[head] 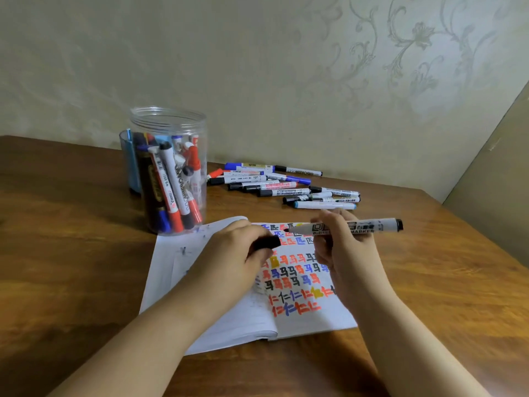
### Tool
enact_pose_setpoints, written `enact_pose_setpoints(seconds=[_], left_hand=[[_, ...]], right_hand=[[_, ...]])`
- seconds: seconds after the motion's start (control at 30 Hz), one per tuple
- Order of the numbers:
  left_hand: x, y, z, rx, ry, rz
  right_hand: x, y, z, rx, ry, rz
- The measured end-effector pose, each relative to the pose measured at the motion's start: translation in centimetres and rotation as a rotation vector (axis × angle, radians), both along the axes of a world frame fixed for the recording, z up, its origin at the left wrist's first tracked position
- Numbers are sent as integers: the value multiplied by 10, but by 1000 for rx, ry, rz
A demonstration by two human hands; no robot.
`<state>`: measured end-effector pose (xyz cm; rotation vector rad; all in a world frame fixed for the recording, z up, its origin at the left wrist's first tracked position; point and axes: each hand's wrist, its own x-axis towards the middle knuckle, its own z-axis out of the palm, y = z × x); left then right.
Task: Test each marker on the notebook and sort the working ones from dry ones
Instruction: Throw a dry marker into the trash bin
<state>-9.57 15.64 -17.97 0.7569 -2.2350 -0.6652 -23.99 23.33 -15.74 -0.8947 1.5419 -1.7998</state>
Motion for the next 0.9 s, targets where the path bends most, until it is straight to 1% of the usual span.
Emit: enact_pose_setpoints(seconds=[0.07,0.17,0.27,0.43,0.63,0.77,0.9], left_hand=[[0,-2,-2,0,-3,12],[-1,-2,-3,12,-20,-1],[-2,3,-2,7,-29,-57],[-2,13,1,-40,-21,-130],[0,21,4,-85,-31,-135],[1,22,3,-138,-42,-148],[-1,16,0,-133,-66,-140]], right_hand=[[1,0,-9,-8,-40,-19],[-2,5,-13,25,-40,-17],[-3,7,-16,10,-46,30],[2,8,-19,-32,-5,89],[9,11,-24,-141,-129,144],[12,11,-27,-151,-161,160],[11,7,-33,-113,-183,160]])
